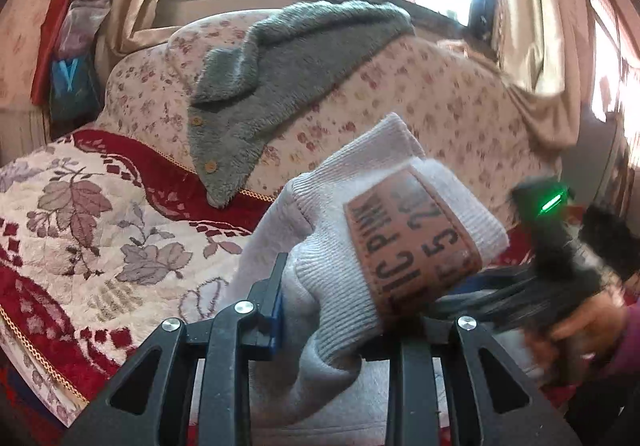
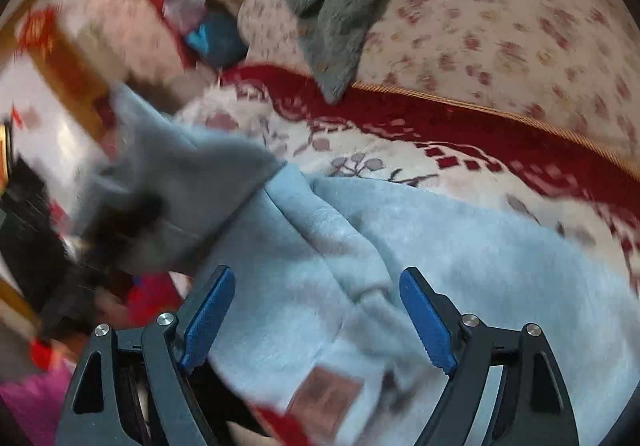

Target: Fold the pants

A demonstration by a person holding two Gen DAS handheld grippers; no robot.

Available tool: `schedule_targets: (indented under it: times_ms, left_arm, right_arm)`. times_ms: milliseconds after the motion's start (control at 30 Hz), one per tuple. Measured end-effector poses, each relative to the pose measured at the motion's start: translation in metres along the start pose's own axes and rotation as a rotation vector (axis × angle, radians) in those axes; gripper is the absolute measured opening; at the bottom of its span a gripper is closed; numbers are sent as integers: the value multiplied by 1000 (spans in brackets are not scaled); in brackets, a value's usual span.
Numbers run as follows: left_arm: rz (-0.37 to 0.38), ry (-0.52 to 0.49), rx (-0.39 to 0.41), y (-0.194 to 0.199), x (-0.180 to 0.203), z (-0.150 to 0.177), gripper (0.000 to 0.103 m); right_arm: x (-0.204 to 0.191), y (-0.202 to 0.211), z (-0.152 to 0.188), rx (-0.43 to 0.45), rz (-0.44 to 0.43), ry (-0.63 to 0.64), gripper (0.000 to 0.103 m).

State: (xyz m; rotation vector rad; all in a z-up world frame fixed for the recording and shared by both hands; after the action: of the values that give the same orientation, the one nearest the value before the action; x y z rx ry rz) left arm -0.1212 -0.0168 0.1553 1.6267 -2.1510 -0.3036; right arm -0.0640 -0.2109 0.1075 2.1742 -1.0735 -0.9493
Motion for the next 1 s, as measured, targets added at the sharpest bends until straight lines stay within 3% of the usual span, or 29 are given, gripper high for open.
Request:
schedule_targets:
  times_ms: [33, 100, 167, 200, 267, 400, 567, 633, 700, 767, 800, 1000]
  left_arm:
    - [0, 7, 3, 3, -4, -3, 26]
    - [-4, 18, 5, 9, -12, -6, 26]
    - [0, 37, 1, 13, -17, -7, 26]
    - [-3, 44, 0, 15, -20, -8, 26]
    - [-4, 41, 0, 20, -21, -9, 26]
    - [12, 22, -5, 24, -10, -12, 26]
    - [28, -47, -42, 13, 25, 0, 26]
    - [35, -96, -60, 5, 46, 10, 26]
    - [39, -138, -74, -2, 64, 21, 26]
    - [27, -181, -76, -9, 79, 29, 26]
    - [14, -204, -79, -15, 87, 34, 26]
    - [-32, -222, -169, -67, 109, 63, 26]
  right_arm:
    - [-3, -16, -4, -20, 39, 46, 86]
    - [-8, -43, -5, -65, 54, 111, 69]
    - [-17, -66, -3, -121, 72, 197, 25]
    - [-22, -74, -3, -146, 95, 240, 17]
    - [-28, -78, -10, -151, 98, 273, 13]
    - [-35, -69, -37, -60, 96, 280, 12]
    - [-21, -99, -36, -119, 100, 235, 13]
    - [-5, -92, -35, -100, 21, 121, 15]
    - [8, -70, -36, -73, -30, 33, 28]
    - [21, -38, -35, -35, 7, 0, 67]
    - [31, -21, -33, -15, 41, -13, 73]
    - [80, 67, -19, 122, 116, -129, 76]
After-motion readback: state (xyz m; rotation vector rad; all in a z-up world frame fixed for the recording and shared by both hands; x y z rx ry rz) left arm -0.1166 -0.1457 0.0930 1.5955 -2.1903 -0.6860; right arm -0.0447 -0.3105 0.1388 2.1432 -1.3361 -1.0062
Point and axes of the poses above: each gripper's, at about its wrist camera, not at the fingertips, and y roughly against the way its jaws point, x to its right, z to its underside, the point moved 1 cm from there along -y, roughly the way its jaws point, and after that the axes turned 2 degrees about x, right-handed, at the moved point
